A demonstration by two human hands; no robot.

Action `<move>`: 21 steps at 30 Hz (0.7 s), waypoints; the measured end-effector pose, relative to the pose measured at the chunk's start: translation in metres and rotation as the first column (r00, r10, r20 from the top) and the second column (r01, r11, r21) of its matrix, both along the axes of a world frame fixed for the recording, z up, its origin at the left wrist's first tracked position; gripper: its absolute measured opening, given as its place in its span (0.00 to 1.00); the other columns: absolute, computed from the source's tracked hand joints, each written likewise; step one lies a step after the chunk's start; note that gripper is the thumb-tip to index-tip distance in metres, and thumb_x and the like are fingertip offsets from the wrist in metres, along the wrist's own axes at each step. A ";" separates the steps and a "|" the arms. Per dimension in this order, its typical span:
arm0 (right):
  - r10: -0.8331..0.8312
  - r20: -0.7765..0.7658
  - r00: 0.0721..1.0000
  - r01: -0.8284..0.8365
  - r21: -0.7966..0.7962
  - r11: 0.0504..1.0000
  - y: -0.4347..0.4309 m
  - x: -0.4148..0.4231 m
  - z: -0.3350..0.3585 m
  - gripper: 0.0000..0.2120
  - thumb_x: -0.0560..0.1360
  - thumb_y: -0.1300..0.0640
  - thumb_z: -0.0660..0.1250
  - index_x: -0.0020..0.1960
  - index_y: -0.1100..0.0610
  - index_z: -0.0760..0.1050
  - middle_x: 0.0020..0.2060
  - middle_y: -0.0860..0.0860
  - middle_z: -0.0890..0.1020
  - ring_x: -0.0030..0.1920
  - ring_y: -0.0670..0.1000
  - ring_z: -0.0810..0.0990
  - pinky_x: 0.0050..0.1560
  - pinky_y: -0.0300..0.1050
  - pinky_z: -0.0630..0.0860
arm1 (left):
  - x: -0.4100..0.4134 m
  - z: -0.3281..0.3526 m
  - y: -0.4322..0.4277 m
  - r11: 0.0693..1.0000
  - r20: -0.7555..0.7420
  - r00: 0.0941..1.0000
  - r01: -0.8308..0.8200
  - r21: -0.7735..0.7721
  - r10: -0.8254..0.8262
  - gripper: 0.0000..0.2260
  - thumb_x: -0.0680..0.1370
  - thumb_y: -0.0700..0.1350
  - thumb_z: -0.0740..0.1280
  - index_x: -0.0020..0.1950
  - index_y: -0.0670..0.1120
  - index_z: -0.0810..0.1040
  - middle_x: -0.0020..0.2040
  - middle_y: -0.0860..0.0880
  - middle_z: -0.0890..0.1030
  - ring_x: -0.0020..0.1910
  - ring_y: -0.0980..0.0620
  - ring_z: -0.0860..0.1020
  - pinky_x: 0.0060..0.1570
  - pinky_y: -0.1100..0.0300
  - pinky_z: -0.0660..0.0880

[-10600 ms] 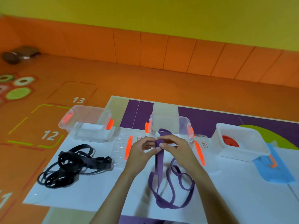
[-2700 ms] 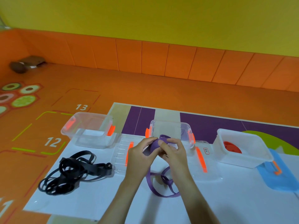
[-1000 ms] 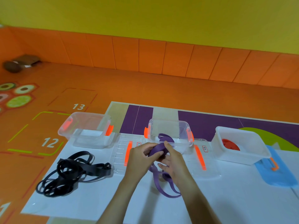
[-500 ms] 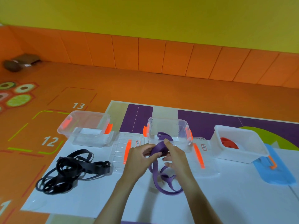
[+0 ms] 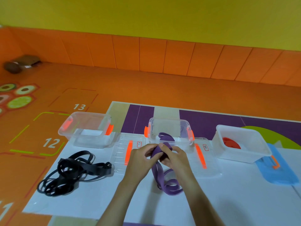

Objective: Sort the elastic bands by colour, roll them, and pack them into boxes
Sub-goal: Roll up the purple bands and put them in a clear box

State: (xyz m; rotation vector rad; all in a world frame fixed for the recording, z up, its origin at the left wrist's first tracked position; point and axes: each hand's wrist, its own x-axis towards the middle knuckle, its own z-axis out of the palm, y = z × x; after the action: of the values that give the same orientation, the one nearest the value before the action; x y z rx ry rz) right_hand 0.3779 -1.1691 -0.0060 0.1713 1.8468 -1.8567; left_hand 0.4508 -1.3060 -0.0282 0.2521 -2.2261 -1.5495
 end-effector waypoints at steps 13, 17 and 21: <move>-0.077 0.036 0.996 0.078 -0.033 0.996 0.003 -0.006 -0.001 0.22 0.73 0.46 0.80 0.57 0.59 0.78 0.41 0.61 0.88 0.37 0.52 0.85 0.47 0.48 0.85 | 0.000 0.001 -0.010 0.999 0.006 1.000 0.021 0.041 -0.022 0.10 0.77 0.47 0.77 0.57 0.54 0.86 0.50 0.59 0.88 0.52 0.57 0.87 0.56 0.63 0.81; -0.016 0.087 0.996 0.018 -0.023 1.000 0.003 -0.004 -0.004 0.17 0.80 0.43 0.70 0.56 0.57 0.81 0.38 0.55 0.86 0.37 0.52 0.83 0.44 0.47 0.78 | 0.001 -0.001 -0.009 0.997 0.011 1.000 0.011 0.070 -0.011 0.09 0.76 0.48 0.78 0.56 0.55 0.86 0.49 0.57 0.89 0.51 0.54 0.87 0.55 0.61 0.82; 0.067 0.012 0.998 -0.068 0.083 0.994 -0.001 -0.004 -0.001 0.18 0.78 0.39 0.72 0.54 0.54 0.83 0.45 0.51 0.89 0.47 0.52 0.87 0.48 0.46 0.83 | 0.001 0.002 -0.012 0.999 0.065 0.997 0.033 -0.008 -0.032 0.04 0.76 0.50 0.75 0.50 0.55 0.86 0.44 0.55 0.88 0.46 0.53 0.87 0.50 0.56 0.82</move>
State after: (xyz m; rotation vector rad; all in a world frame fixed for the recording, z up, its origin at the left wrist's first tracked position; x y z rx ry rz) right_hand 0.3743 -1.1701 -0.0072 0.1443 1.9013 -1.7317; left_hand 0.4519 -1.3177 -0.0262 0.2690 -2.2977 -1.5683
